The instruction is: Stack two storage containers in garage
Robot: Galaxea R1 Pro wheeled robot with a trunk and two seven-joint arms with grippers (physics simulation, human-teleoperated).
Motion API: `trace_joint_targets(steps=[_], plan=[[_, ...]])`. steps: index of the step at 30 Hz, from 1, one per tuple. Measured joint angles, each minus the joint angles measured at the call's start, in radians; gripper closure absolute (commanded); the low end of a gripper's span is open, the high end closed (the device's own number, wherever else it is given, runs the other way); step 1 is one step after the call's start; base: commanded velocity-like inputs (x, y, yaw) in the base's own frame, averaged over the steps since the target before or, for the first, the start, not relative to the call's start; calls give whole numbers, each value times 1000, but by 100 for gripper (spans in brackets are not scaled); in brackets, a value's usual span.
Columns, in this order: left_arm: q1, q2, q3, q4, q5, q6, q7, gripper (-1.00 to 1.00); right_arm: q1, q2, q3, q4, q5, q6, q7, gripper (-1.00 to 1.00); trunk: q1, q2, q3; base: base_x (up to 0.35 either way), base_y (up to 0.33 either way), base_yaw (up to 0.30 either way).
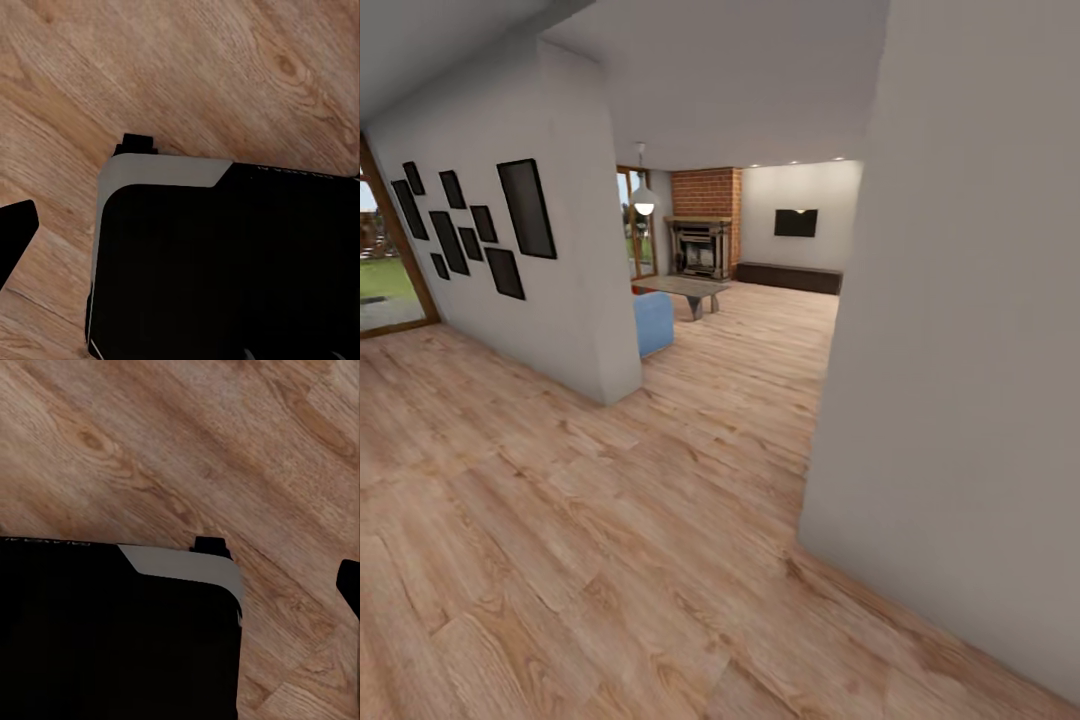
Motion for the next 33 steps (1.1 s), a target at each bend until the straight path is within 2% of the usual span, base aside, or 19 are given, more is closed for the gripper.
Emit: trace_joint_targets(steps=[17, 30, 33], plan=[[0, 0, 0, 0, 0, 0, 0, -100, 0, 0, 0, 0, -3, 2, 1, -100, 0, 0, 0, 322, 0, 30], [0, 0, 0, 0, 0, 0, 0, -100, 0, 0, 0, 0, 0, 1, 0, -100, 0, 0, 0, 322, 0, 247], [0, 0, 0, 0, 0, 0, 0, -100, 0, 0, 0, 1, 0, 1, 1, -100, 0, 0, 0, 322, 0, 84]])
